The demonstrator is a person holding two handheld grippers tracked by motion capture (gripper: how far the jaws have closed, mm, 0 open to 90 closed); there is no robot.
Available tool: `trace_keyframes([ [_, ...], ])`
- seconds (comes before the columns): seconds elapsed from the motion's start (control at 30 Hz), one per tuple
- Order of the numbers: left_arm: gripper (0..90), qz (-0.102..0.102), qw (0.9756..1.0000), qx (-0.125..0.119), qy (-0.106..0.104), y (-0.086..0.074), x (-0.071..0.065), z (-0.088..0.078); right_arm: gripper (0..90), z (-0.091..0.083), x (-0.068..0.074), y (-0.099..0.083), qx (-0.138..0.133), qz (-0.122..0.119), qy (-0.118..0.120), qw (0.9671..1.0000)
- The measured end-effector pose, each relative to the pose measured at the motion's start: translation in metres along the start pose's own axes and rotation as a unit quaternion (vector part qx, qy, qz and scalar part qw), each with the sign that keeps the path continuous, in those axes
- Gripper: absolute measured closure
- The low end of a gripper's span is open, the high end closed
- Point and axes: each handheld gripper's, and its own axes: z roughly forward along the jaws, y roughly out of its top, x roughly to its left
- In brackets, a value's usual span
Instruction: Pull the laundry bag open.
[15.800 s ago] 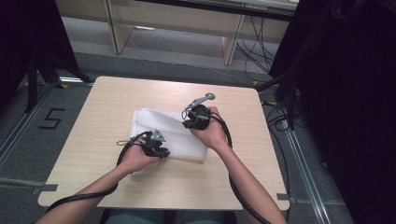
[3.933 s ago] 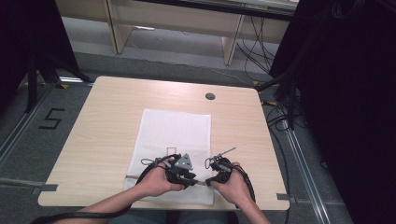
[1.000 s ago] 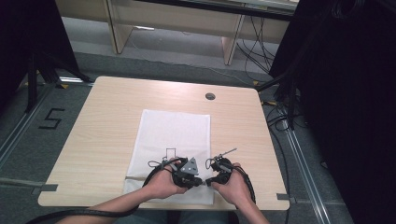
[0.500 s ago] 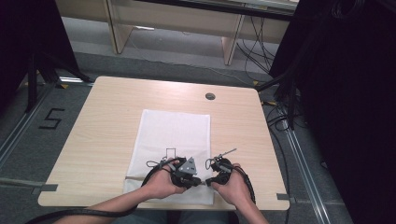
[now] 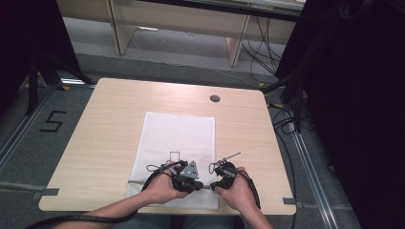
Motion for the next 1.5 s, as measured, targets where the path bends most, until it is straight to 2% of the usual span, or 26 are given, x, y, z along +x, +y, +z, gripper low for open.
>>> trace_keyframes([
  [1.07,87.4,-0.001,1.0000,0.001,-0.002,-0.002,0.001,-0.008,90.0,0.000,0.001,0.000,0.001,0.000,-0.002,1.0000],
  [1.1,87.4,0.002,1.0000,0.003,0.000,-0.001,0.002,-0.009,90.0,-0.001,0.002,0.000,0.005,0.012,-0.005,0.9999],
  [1.37,87.4,-0.002,1.0000,0.002,-0.002,-0.002,0.001,-0.013,90.0,-0.001,0.002,0.000,0.004,0.010,-0.006,0.9999],
  [1.5,87.4,0.009,0.9999,0.008,0.000,-0.002,0.003,-0.016,90.0,-0.001,0.002,0.000,0.005,0.012,-0.006,0.9999],
])
